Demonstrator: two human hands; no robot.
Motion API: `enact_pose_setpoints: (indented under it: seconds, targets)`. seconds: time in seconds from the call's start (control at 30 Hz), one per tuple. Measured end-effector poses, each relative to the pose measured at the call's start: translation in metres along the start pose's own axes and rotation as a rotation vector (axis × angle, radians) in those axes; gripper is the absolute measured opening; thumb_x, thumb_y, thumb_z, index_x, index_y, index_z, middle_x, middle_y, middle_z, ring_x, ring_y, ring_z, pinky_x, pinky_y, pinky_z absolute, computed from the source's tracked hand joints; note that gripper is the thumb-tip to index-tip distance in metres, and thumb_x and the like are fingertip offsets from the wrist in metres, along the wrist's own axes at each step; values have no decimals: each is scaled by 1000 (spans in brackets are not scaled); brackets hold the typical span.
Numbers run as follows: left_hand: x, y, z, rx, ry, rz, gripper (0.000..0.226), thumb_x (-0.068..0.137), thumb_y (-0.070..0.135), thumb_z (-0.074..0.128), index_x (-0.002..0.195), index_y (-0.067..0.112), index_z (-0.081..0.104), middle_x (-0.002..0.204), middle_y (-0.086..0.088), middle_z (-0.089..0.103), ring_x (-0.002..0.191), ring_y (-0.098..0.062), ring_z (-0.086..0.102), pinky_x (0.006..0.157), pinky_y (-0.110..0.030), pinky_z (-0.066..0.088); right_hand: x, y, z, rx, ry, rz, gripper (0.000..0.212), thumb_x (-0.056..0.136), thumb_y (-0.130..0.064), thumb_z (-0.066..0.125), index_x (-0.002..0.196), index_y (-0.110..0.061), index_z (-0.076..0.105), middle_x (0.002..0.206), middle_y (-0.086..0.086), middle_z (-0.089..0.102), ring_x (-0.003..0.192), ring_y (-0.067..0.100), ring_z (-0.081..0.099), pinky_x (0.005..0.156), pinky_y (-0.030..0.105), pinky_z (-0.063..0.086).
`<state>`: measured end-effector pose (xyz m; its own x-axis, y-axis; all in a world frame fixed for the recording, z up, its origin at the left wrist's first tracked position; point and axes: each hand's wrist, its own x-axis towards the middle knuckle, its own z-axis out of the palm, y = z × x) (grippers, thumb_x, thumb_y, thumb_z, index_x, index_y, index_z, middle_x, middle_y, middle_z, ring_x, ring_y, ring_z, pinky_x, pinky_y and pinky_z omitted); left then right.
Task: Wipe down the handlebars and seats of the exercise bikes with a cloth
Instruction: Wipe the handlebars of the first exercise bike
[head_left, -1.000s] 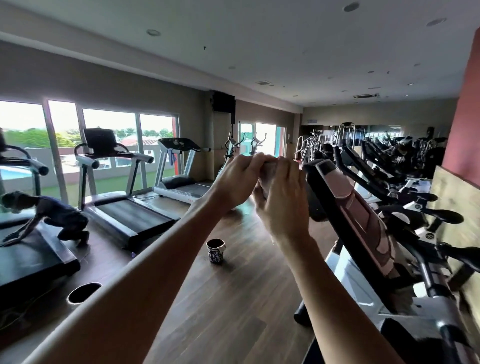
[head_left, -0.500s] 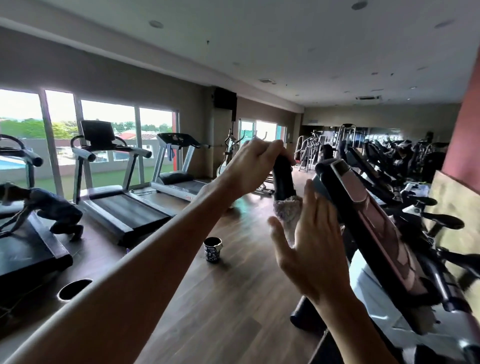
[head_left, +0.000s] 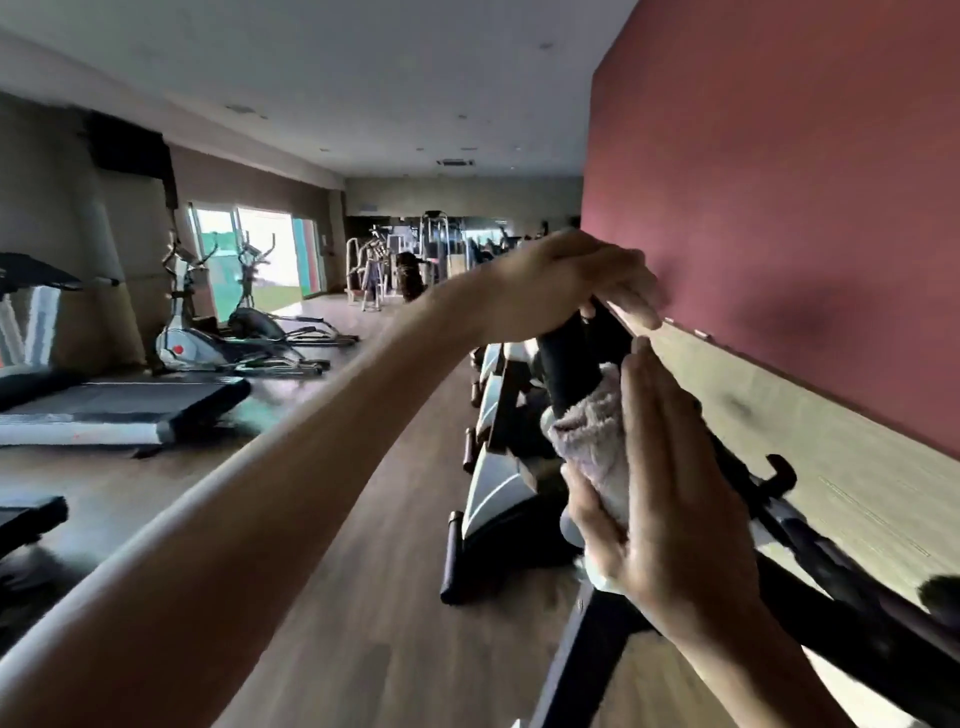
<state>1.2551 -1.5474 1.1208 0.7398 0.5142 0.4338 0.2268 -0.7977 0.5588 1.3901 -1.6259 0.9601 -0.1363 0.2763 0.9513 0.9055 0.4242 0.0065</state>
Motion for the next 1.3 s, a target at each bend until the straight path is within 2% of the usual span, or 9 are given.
enact_pose_setpoints:
  seconds: [0.13, 0.2, 0.3, 0.4, 0.5, 0.67, 0.87, 1.07, 1.3]
  targets:
    - [-2, -5, -6, -57, -161, -13, 46, 112, 24, 33, 123, -2, 70, 121, -8, 74, 119, -9, 67, 111, -23, 41, -4, -8, 4, -147, 24, 39, 72, 103, -40, 46, 155, 4, 21, 161, 28, 27, 151, 35, 31, 120, 43, 37]
    - [-6, -3, -8, -45, -160, -20, 48, 112, 28, 33, 105, 5, 74, 99, 10, 79, 97, 0, 71, 90, -9, 45, 13, -21, 13, -142, 84, 60, 74, 103, -36, 50, 155, 6, 19, 161, 31, 24, 152, 39, 28, 117, 51, 39]
    - [-8, -3, -11, 16, -132, 19, 56, 111, 37, 36, 69, 16, 65, 60, 15, 63, 60, -1, 59, 67, -15, 42, 40, -39, 24, -156, 200, 112, 74, 100, -27, 57, 152, 13, 23, 160, 34, 21, 153, 41, 22, 119, 55, 34]
    - [-8, -8, -13, 41, -196, 48, 55, 111, 46, 30, 97, 26, 79, 97, 16, 77, 90, 5, 67, 86, -17, 43, 33, -44, 27, -212, 216, 148, 79, 98, -25, 63, 154, 9, 19, 162, 31, 18, 155, 39, 19, 122, 53, 31]
    - [-10, -11, -15, 41, -261, 94, 56, 111, 50, 21, 142, 26, 61, 145, 12, 59, 131, 5, 51, 102, -6, 27, 0, -40, 27, -396, 139, 93, 74, 100, -27, 55, 154, 7, 19, 163, 26, 15, 155, 38, 18, 124, 49, 28]
    - [-2, -26, -17, -39, -319, 294, 53, 111, 48, 22, 148, 30, 54, 149, 20, 52, 117, 22, 46, 109, -7, 22, -13, -42, 40, -654, 207, 104, 75, 94, -28, 59, 149, 12, 29, 159, 30, 23, 152, 40, 26, 120, 51, 33]
    - [24, -46, -14, -233, -423, 456, 64, 91, 76, 33, 135, 42, 65, 142, 14, 61, 134, -5, 54, 122, -42, 30, 55, -66, 72, -828, 469, 221, 71, 99, -26, 63, 148, 14, 31, 157, 31, 29, 151, 42, 26, 120, 54, 32]
    - [23, -48, -15, -310, -543, 592, 60, 104, 64, 22, 138, 37, 63, 146, 20, 57, 138, -1, 47, 126, -45, 21, 24, -87, 66, -812, 243, 343, 73, 104, -28, 40, 157, 5, 2, 167, 16, -3, 158, 32, -2, 128, 47, 9]
    - [32, -53, -8, -391, -616, 679, 70, 94, 70, 20, 144, 39, 57, 139, 27, 60, 140, 1, 44, 127, -43, 21, -29, -70, 59, -872, 188, 349, 76, 99, -34, 59, 159, -6, 20, 171, 0, 7, 156, 33, 16, 126, 38, 22]
